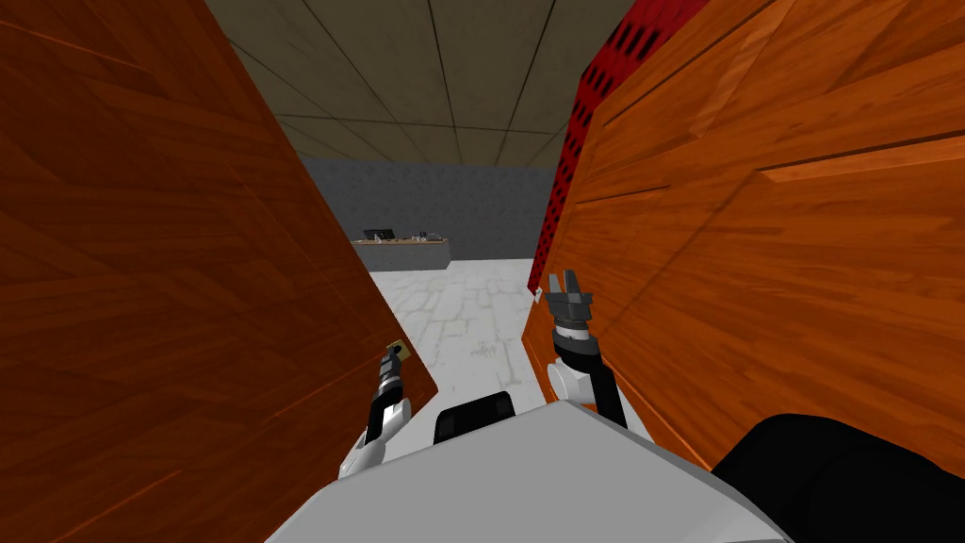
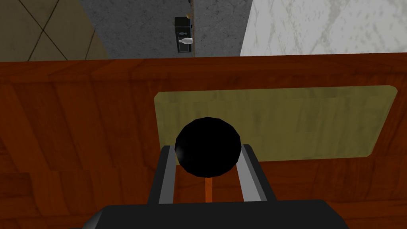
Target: Push the door open
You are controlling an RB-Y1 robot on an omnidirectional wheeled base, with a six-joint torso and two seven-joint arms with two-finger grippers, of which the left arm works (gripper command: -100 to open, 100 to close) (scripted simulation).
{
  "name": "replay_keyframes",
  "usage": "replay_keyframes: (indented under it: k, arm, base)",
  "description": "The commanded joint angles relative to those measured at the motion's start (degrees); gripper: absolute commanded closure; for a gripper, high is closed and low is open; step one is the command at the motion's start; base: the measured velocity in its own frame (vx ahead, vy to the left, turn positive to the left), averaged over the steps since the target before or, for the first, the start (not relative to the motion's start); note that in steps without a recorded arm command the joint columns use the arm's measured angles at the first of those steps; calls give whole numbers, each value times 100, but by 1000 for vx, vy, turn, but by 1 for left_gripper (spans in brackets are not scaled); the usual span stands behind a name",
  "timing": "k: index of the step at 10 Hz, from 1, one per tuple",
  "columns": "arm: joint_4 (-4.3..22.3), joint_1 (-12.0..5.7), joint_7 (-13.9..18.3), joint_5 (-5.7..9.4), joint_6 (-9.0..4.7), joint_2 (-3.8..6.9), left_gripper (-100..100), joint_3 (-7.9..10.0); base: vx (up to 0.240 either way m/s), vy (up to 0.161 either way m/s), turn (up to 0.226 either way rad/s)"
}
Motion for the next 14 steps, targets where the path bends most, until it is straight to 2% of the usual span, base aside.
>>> replay_keyframes:
  k: [1,4,5,7,9,10,12,14]
  arm:
    - [-50,9,-66,136,-73,101,100,165]
    - [-50,9,-66,136,-73,101,100,165]
    - [-127,62,-184,283,-58,83,100,314]
    - [-152,79,-223,332,-53,76,100,362]
    - [-250,146,-373,518,-34,41,100,550]
    - [-274,162,-410,564,-29,31,100,596]
    - [-274,162,-410,564,-29,31,100,596]
    - [-382,236,-576,771,-8,-27,100,804]
  base:
    - [171,31,-40]
    - [47,0,3]
    - [100,-3,-73]
    - [108,-2,-27]
    - [130,16,-48]
    - [177,5,-18]
    - [62,15,3]
    - [128,7,-53]
